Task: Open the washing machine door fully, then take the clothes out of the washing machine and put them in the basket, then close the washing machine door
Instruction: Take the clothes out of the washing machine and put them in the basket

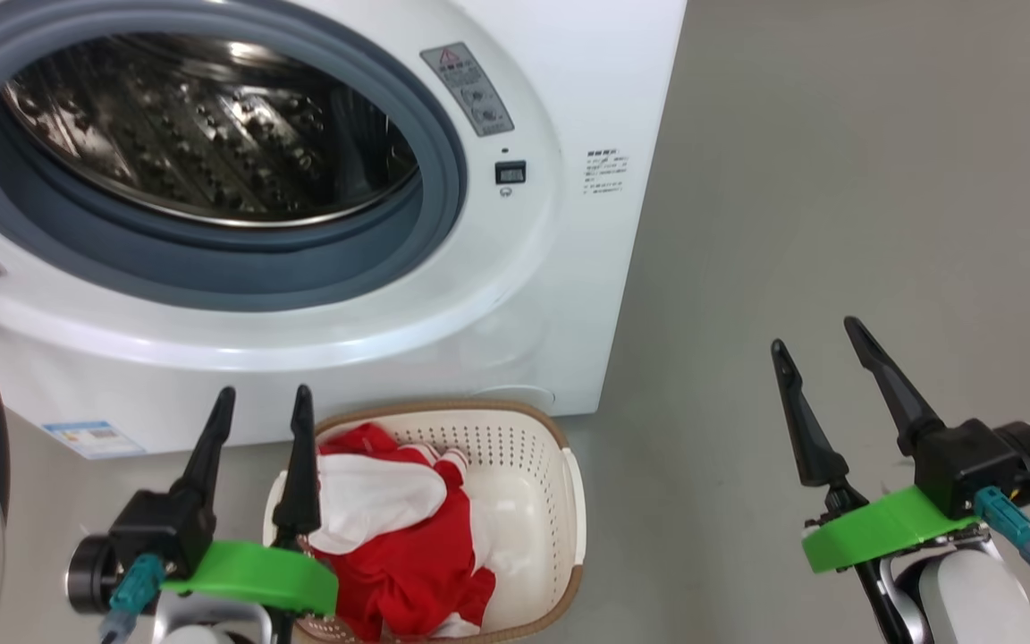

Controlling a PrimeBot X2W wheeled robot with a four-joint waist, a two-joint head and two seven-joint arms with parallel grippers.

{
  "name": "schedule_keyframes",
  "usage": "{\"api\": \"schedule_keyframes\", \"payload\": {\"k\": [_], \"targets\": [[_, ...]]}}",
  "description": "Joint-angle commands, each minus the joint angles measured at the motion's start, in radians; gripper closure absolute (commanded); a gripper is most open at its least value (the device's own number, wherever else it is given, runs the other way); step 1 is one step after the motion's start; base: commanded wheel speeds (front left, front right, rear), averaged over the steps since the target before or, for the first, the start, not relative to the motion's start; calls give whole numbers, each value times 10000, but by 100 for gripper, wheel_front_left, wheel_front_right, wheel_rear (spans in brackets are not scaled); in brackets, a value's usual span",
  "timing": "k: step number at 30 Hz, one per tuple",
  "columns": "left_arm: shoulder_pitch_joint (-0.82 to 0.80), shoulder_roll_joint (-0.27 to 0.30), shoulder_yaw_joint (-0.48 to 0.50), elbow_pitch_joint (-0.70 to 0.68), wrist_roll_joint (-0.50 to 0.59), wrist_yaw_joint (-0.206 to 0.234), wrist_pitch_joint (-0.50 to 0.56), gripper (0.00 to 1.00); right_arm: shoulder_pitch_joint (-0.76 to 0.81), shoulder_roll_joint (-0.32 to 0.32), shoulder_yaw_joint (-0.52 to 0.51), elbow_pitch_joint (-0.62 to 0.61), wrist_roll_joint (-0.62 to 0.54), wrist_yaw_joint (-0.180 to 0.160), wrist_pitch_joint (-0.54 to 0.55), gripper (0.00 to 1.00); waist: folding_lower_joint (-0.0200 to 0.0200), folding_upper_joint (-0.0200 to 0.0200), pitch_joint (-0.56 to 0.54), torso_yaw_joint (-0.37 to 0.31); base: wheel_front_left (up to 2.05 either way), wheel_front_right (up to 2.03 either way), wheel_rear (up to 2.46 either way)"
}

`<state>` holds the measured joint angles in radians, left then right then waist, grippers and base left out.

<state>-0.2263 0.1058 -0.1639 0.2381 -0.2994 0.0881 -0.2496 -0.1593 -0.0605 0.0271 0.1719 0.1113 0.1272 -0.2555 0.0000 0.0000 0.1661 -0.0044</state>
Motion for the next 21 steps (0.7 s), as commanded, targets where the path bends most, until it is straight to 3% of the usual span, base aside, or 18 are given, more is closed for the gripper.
{"api": "schedule_keyframes", "payload": {"k": [1,21], "targets": [[101,260,414,-388,102,66,-122,0,94,4,131,-237,-162,35,-63,0,0,0,-209,-51,0,0,0],[933,511,613,-898,27,135,-122,0,593,93,-354,-712,-364,35,-63,0,0,0,-526,-233,0,0,0]]}}
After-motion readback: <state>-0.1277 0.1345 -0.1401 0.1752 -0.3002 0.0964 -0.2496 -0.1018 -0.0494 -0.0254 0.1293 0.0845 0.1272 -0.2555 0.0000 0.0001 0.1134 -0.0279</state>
